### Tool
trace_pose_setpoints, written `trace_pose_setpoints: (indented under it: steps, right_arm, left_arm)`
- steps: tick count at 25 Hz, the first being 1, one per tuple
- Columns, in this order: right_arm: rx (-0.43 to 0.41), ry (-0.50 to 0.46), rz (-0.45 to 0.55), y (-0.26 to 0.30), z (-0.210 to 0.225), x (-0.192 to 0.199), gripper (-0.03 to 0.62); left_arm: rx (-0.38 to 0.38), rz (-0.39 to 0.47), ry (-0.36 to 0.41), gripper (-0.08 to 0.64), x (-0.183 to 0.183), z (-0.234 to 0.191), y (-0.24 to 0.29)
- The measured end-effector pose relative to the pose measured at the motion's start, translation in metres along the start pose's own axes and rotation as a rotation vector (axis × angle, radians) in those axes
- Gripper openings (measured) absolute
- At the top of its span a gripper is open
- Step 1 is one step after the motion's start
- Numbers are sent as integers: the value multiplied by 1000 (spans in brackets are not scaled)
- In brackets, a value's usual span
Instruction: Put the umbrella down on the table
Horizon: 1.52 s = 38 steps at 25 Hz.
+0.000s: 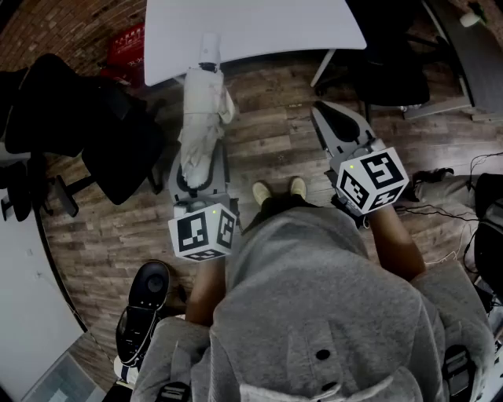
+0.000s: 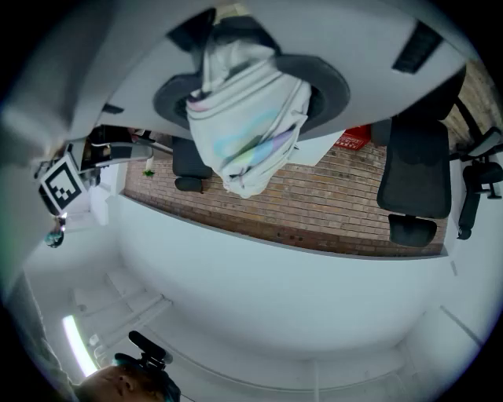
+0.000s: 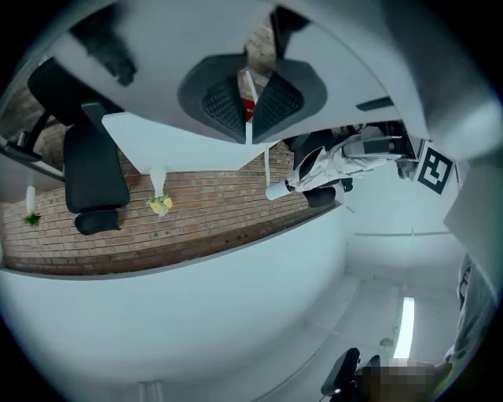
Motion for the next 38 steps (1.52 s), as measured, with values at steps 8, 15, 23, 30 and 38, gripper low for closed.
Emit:
trace_pose_setpoints:
  steps: [8,15,23,30,38]
  right_arm:
    - [-4,6,18,8,-2,1,40]
    - [12,31,17,24,-8,-3,40]
    - [9,28,17,41,-26,-6,40]
    - [-2,18,10,54,-55,-7,40]
    - [3,4,13,51,-61,-10,40]
  left_arm:
    - [-4,-1,15,235,1,-7,4]
    - [7,-12,15,235,-3,-25,14]
    - [26,-2,13,235,-8,-46,18]
    - [33,5,11,235,-12,-75,9]
    - [29,-2,4,236,-10,-78,4]
Point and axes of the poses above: the fingertips, and each gripper's own axes: y forward along the fingers, z to its right, x out of its underside, the point moved 8 cm from there along -y, backward along the fingers, and after that the axes turned 6 degrees about z, right-handed, at the moved point
